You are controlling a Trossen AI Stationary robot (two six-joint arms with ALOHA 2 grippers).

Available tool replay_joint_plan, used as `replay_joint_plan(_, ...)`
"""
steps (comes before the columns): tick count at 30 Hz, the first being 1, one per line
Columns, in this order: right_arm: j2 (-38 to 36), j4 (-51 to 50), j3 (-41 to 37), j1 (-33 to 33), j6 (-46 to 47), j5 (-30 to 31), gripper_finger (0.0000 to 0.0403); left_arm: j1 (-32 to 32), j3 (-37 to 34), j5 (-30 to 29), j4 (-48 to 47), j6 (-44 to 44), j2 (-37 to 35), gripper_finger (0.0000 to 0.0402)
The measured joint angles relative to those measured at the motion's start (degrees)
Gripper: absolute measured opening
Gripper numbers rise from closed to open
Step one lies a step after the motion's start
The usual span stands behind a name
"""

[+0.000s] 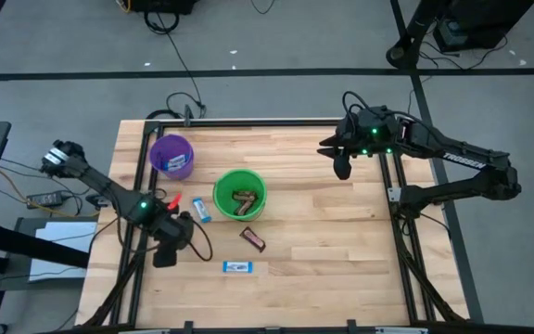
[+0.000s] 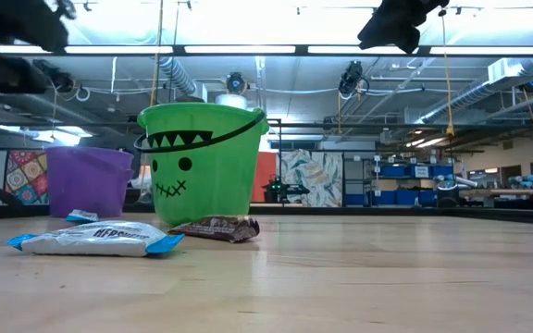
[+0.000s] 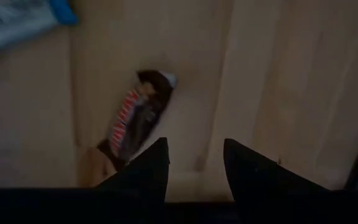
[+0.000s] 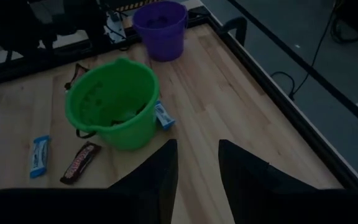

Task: Sort candy by brand, put in halloween buckets
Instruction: Put the left black chocolate bar into the green bucket

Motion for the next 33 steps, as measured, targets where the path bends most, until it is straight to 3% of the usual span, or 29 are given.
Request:
replay_joint_plan(5, 0.0, -0.01, 0.0, 0.0, 0.13, -0.24, 0.0128, -0.5, -3.57, 2.36, 1.86, 0.19, 0.05, 0.0167)
replay_joint_plan(9, 0.0, -0.01, 0.0, 0.0, 1.24, -0.41, 0.0128, -0.54, -6.66, 2.63, 4.65, 1.26, 0.06, 0.0201)
replay_joint_plan(16, 0.0, -0.01, 0.0, 0.01, 3.79, -0.42, 0.0128, -1.13, -12.21, -2.81, 8.9, 4.61, 0.06, 0.0279)
replay_joint_plan(20, -0.02, -0.02, 0.0, 0.0, 5.82, -0.44, 0.0128, -1.11, -14.64, -4.64, 9.59, 5.1, 0.06, 0.0304)
replay_joint_plan(28, -0.02, 0.18, 0.0, 0.27, 9.08, -0.44, 0.0128, -1.18, -22.28, -5.41, 20.86, 4.13, 0.0, 0.0306)
replay_joint_plan(33, -0.02, 0.98, 0.0, 1.15, 10.11, -0.33, 0.0128, -1.18, -22.86, -4.58, 21.94, 3.17, -0.05, 0.0278)
